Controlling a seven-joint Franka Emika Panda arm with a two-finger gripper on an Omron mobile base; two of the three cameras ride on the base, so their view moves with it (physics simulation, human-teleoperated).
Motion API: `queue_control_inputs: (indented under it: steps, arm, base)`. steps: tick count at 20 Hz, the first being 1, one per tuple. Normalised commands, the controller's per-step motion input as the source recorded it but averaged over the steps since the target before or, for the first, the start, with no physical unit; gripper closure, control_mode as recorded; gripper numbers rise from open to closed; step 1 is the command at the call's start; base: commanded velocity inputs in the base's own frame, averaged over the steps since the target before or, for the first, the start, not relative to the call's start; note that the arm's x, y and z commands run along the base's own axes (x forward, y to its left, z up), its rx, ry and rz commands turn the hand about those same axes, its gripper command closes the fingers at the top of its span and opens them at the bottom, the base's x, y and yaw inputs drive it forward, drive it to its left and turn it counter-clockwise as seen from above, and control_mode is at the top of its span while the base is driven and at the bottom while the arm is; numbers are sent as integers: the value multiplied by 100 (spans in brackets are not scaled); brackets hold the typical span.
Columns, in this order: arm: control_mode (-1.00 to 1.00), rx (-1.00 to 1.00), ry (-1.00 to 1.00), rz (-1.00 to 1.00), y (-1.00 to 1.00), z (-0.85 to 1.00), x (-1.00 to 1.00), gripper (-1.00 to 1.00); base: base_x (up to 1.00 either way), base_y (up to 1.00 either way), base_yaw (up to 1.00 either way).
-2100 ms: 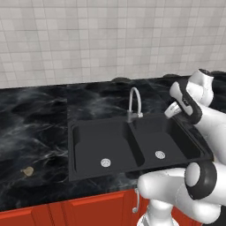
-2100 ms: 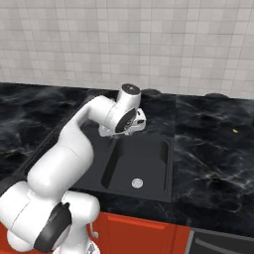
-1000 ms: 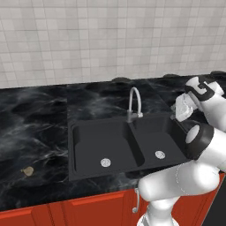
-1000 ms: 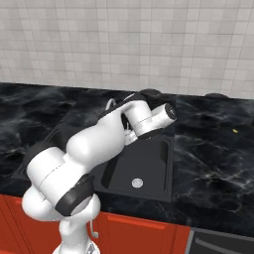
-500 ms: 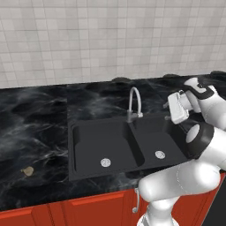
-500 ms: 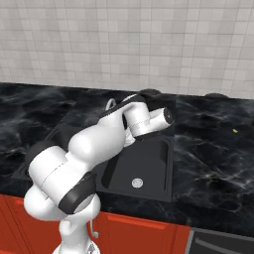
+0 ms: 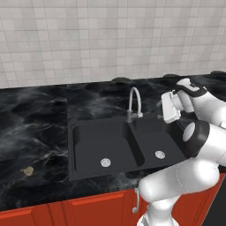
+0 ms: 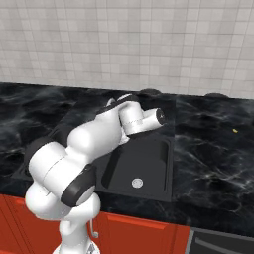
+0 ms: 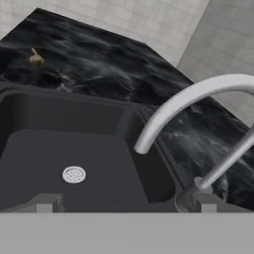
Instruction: Turn on the sink faucet. Then move the garlic from the counter to the sink. Turn off the sink. Move the vegetable from the sink to the pot next to the stove. Finally move the pot to the rear left burner.
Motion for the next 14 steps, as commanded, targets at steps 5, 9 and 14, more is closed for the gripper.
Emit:
queue_control_inputs:
  steps: [5,9,14]
  arm:
    - [-100,0,-1,0,1,-13,32,-100]
    - [-100,2,-3,2,-5,-16,12,-100]
    - [-100,3,-1,3,-2,-9,11,-100]
  base:
    - [0,0,0]
    - [0,0,0]
    - [0,0,0]
